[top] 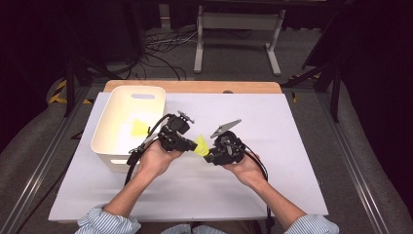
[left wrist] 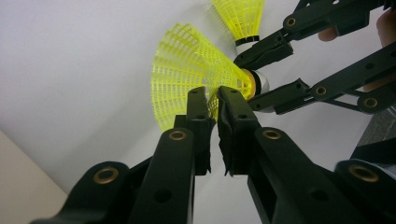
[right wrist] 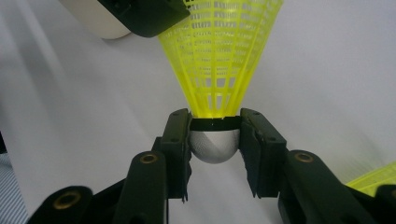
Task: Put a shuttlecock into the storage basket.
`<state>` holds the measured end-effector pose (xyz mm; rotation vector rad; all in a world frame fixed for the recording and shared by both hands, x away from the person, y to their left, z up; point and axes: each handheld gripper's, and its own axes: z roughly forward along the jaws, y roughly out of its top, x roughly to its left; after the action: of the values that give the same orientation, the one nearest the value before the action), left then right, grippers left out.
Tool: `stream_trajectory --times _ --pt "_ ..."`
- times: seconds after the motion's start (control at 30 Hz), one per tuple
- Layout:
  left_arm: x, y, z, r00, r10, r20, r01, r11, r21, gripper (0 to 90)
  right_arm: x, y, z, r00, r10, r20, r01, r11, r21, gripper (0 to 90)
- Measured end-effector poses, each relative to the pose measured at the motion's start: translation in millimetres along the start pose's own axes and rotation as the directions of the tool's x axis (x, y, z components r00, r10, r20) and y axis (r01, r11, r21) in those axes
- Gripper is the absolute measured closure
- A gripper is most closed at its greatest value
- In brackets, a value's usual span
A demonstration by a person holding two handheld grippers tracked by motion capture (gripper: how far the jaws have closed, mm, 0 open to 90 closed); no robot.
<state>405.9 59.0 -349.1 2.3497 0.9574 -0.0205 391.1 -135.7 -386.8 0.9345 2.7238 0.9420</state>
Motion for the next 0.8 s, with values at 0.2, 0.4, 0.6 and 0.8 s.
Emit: stream_trajectory --times 0.2,0.4,0.6,0.8 --pt "-1.5 0.1 -1.1 0.9998 0.019 0.005 -0.019 0.9998 -0.004 88.3 0.0 -0.5 0.5 0.9999 -0.004 0.011 0.004 1.0 -0.012 64.3" --pt "-3.2 1.0 -1.8 0.9997 0.024 0.01 -0.024 0.9997 -0.002 89.2 -0.2 -1.0 1.5 0.9998 -0.011 0.017 0.011 1.0 -0.016 63.9" --pt "-5.4 2.6 -3.2 0.9993 0.033 0.019 -0.033 0.9995 -0.001 89.4 -0.4 -1.5 2.5 0.9997 -0.011 0.024 0.012 1.0 -0.025 62.2" --pt "-9.1 5.1 -2.3 0.9987 0.041 0.031 -0.041 0.9992 0.0 89.5 -0.9 -2.9 3.0 0.9996 -0.003 0.028 0.004 0.999 -0.032 57.5"
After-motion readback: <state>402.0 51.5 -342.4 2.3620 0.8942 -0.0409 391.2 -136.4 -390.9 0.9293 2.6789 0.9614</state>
